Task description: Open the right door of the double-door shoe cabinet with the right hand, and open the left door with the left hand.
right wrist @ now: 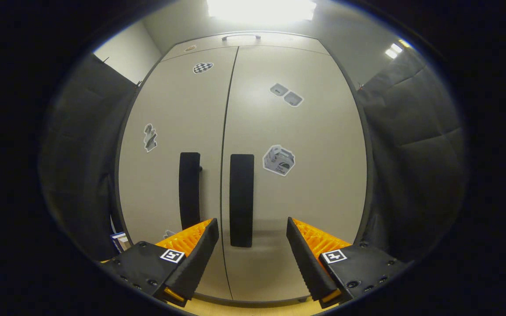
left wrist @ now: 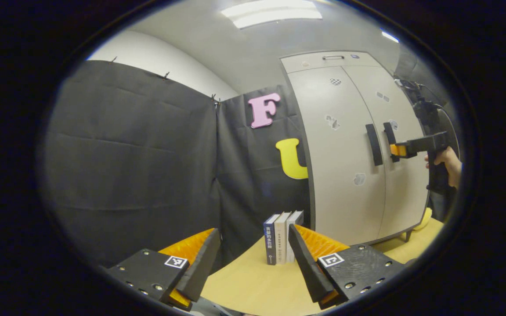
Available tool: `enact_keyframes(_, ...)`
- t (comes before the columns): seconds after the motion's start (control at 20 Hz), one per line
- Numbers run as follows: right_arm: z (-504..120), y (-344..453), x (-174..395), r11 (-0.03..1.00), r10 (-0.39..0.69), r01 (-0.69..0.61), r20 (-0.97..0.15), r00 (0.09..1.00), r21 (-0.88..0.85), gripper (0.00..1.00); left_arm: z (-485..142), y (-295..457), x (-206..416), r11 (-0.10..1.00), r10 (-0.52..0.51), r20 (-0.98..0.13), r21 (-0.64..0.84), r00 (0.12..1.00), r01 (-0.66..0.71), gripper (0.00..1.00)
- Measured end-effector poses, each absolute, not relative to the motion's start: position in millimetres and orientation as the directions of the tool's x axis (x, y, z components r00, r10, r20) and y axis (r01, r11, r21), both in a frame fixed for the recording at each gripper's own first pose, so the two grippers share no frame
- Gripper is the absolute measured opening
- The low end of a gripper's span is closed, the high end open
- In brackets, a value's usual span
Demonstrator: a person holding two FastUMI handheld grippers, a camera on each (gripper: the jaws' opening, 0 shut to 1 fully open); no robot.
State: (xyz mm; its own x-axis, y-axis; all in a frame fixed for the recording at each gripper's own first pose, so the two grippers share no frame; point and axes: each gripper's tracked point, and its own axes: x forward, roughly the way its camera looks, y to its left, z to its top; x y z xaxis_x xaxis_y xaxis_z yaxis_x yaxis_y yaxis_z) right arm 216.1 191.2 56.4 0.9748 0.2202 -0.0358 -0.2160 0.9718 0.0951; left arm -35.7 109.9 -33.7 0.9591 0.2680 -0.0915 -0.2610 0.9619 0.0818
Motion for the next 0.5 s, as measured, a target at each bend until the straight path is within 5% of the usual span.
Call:
enact_keyframes(0.2,70,197,235,0.973,0.208,-0.204,-0.023,0.978,0.11,0.95,-35,117,-38,0.955,0.291,-0.096,0.087,0.952,-0.283,0.92)
enact_keyframes(0.3,71,200,242,0.973,0.205,-0.2,-0.035,0.978,0.119,0.87,-36,120,-40,0.953,0.3,-0.099,0.085,0.949,-0.292,0.92)
enact_keyframes(0.4,69,207,248,0.968,0.222,-0.212,-0.062,0.973,0.133,0.65,-37,123,-41,0.95,0.309,-0.101,0.086,0.946,-0.301,0.92)
enact_keyframes(0.5,63,213,249,0.962,0.249,-0.235,-0.099,0.963,0.137,0.67,-38,126,-42,0.948,0.316,-0.104,0.085,0.943,-0.308,0.92)
